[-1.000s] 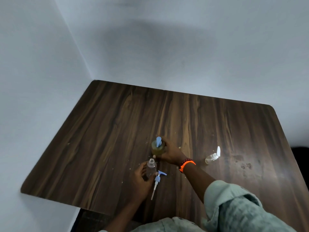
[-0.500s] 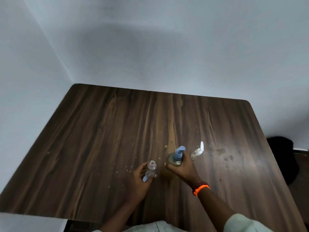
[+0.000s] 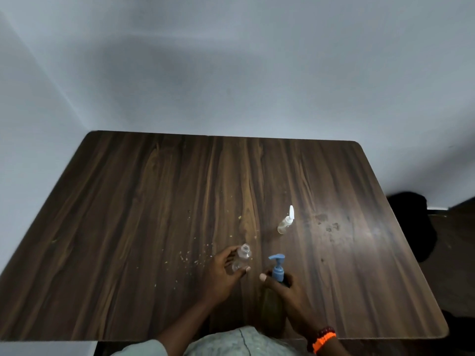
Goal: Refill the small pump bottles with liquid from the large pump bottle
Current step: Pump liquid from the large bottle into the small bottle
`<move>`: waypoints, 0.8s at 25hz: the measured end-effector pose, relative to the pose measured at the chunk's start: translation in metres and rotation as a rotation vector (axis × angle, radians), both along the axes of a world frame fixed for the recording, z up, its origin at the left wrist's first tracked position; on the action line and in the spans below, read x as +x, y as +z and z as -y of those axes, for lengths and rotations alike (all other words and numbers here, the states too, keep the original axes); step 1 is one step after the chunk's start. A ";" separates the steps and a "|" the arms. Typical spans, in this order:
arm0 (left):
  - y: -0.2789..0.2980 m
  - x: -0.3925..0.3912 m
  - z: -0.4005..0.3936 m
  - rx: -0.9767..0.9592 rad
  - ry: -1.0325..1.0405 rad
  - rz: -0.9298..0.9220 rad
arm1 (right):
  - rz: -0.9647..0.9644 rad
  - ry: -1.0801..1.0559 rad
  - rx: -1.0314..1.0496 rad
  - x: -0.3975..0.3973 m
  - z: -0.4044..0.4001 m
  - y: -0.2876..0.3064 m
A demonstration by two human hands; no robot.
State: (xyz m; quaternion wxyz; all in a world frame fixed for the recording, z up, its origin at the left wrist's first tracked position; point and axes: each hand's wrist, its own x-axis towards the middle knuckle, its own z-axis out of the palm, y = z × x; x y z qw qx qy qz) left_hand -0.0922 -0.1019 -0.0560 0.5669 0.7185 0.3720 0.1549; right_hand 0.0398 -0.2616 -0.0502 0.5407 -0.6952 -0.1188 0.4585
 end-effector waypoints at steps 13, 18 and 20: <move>-0.002 0.000 0.009 -0.029 0.012 -0.031 | -0.215 0.130 -0.042 -0.003 0.029 -0.011; -0.001 0.001 0.010 -0.038 0.015 0.010 | -0.223 0.129 -0.081 -0.014 0.020 -0.009; 0.000 0.000 0.008 -0.041 -0.012 0.016 | -0.228 0.132 -0.085 -0.014 0.015 0.003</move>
